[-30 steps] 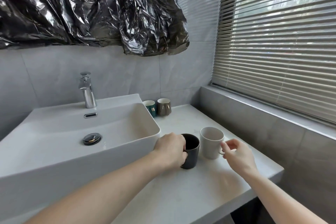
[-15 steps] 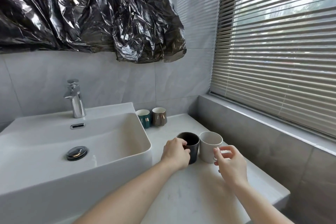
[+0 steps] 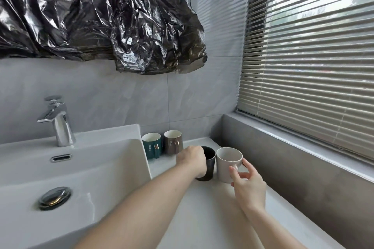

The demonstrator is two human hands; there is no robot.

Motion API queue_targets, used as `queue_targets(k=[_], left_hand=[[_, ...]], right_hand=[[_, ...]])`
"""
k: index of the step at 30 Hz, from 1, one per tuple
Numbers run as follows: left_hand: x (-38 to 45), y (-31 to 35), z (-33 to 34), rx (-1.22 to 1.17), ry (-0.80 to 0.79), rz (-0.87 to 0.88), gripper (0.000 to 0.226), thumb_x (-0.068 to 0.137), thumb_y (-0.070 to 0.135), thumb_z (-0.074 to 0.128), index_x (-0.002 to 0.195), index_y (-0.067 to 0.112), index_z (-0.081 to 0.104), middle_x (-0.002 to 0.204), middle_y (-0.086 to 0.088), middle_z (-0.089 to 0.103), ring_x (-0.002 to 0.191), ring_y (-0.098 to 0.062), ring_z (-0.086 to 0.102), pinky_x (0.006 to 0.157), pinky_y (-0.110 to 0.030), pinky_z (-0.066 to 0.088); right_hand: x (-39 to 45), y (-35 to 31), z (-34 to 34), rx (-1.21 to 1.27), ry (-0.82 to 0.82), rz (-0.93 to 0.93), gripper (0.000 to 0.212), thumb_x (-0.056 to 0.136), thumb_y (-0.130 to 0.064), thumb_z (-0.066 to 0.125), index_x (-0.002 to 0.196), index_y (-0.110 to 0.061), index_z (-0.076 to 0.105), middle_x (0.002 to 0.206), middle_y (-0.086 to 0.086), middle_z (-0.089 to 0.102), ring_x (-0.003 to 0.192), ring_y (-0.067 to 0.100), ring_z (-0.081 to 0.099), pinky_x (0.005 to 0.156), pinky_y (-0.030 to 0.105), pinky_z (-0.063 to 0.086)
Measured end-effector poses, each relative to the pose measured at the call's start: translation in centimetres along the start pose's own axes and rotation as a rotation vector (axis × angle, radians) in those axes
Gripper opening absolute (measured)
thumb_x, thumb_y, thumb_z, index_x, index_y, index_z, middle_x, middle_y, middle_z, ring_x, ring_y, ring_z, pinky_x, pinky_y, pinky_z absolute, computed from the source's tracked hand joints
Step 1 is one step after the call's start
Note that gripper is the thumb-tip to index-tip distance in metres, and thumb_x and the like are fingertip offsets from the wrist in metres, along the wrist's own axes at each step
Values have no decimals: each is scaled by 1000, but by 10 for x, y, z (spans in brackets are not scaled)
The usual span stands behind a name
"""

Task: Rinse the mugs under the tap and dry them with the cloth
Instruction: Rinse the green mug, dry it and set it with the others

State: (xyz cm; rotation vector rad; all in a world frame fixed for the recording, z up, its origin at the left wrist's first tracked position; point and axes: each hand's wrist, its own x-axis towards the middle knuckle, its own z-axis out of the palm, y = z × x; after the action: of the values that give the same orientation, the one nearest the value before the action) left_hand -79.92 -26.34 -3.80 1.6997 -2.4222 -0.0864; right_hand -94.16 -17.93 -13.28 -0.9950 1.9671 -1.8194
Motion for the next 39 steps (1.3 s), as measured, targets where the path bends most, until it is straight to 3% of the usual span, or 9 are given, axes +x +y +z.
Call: queue_targets(k=[6, 8, 14, 17, 19, 24, 32, 36, 39], left_hand=[[46, -15, 2, 131, 17, 57, 22, 94, 17, 67, 115, 19, 73, 119, -4, 73, 110, -28, 70, 82, -35, 55], [59, -19, 4, 149, 37, 79, 23, 96, 19, 64, 117, 20, 72, 119, -5, 72, 109, -29, 70, 77, -35, 52], [99, -21, 6, 187, 35, 121, 20, 101, 24, 58, 112, 18, 73, 114, -6, 72, 100, -28, 69, 61, -31, 42], [117, -24, 8, 166, 41, 131, 25, 103, 32, 54, 114, 17, 71, 115, -8, 70, 97, -30, 67, 57, -32, 39], [127, -27, 13, 144, 67, 132, 28, 104, 36, 54, 115, 17, 71, 116, -8, 70, 103, -31, 67, 65, -33, 43], [148, -28, 14, 110, 104, 134, 29, 102, 39, 57, 113, 16, 72, 118, -9, 70, 108, -34, 67, 75, -34, 44], [161, -31, 29, -3, 198, 96, 30, 100, 43, 58, 105, 18, 74, 108, -9, 72, 100, -34, 67, 71, -35, 43], [157, -29, 27, -32, 250, 101, 29, 96, 36, 52, 77, 17, 63, 100, -8, 72, 84, -34, 61, 67, -34, 40], [152, -24, 23, -28, 290, 185, 18, 87, 27, 52, 86, 20, 69, 104, -1, 64, 101, -29, 58, 75, -35, 42]], right_hand=[[32, 9, 27, 15, 17, -25, 50, 93, -49, 71, 142, -41, 61, 84, -14, 77, 74, 9, 75, 72, 33, 55], [42, 13, 36, 39, 19, -33, 49, 93, -47, 71, 141, -40, 62, 82, -13, 77, 73, 10, 75, 73, 34, 56], [71, 18, 62, 49, 17, -49, 49, 94, -44, 71, 142, -42, 60, 83, -13, 78, 73, 5, 73, 61, 20, 47], [84, 20, 77, 55, 22, -53, 51, 94, -43, 71, 144, -39, 59, 84, -12, 77, 76, 8, 74, 64, 26, 51], [93, 21, 87, 56, 21, -50, 53, 94, -43, 71, 145, -38, 58, 86, -12, 77, 77, 9, 74, 66, 29, 53], [113, 23, 106, 77, 7, -57, 50, 94, -46, 68, 143, -41, 59, 84, -11, 77, 77, 9, 74, 57, 19, 47], [142, 30, 133, 93, -11, -66, 44, 99, -41, 64, 143, -39, 60, 79, -7, 75, 71, 14, 71, 65, 33, 58], [149, 30, 138, 28, -15, -80, 43, 103, -43, 54, 145, -37, 59, 79, -6, 73, 69, 14, 66, 56, 20, 48], [150, 28, 138, 43, -25, -58, 47, 105, -41, 51, 151, -35, 53, 82, -4, 72, 72, 19, 66, 68, 35, 57]])
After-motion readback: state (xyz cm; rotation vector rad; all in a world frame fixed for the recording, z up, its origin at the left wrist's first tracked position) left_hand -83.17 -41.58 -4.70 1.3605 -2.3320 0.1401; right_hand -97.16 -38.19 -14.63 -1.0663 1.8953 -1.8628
